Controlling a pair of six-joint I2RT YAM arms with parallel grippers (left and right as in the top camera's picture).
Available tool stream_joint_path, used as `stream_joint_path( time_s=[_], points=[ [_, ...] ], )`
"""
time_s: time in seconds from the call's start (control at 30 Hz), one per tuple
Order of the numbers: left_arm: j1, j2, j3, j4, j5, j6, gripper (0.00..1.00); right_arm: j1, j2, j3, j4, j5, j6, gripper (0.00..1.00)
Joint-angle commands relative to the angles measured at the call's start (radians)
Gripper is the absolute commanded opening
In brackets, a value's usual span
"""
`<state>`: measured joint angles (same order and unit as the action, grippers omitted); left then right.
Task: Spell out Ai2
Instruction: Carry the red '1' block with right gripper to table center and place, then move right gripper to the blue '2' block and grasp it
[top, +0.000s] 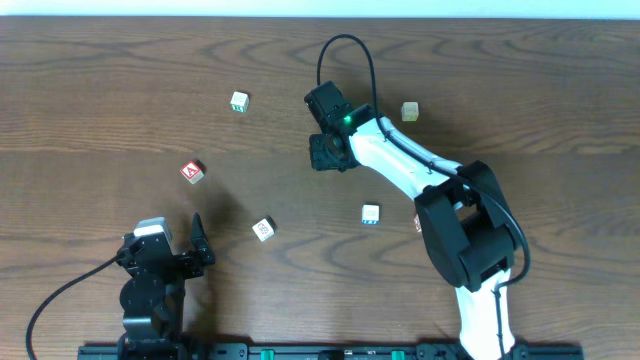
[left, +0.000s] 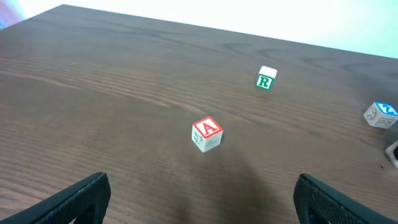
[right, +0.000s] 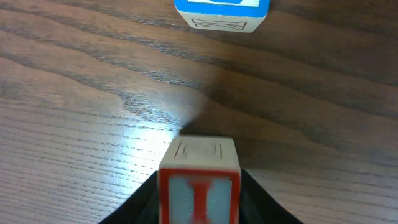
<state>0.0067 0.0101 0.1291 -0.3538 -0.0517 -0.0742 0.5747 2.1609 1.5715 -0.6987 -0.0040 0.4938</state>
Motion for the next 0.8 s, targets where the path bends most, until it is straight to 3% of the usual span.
stream_joint_path(
  time_s=[0.0, 0.47, 0.77],
  points=[
    [0.006, -0.006, -0.022, -0.007, 0.000, 0.004, 0.95, 0.007, 0.019, 0.015, 0.000, 0.008, 0.015, 0.47],
    [0.006, -0.006, -0.022, -0.007, 0.000, 0.003, 0.95, 0.000, 0.018, 0.039, 0.042, 0.060, -0.028, 0.67],
    [0.006, -0.006, -0.022, -0.006, 0.000, 0.003, 0.95, -0.028, 0.018, 0.164, 0.087, 0.165, -0.065, 0.63]
  ],
)
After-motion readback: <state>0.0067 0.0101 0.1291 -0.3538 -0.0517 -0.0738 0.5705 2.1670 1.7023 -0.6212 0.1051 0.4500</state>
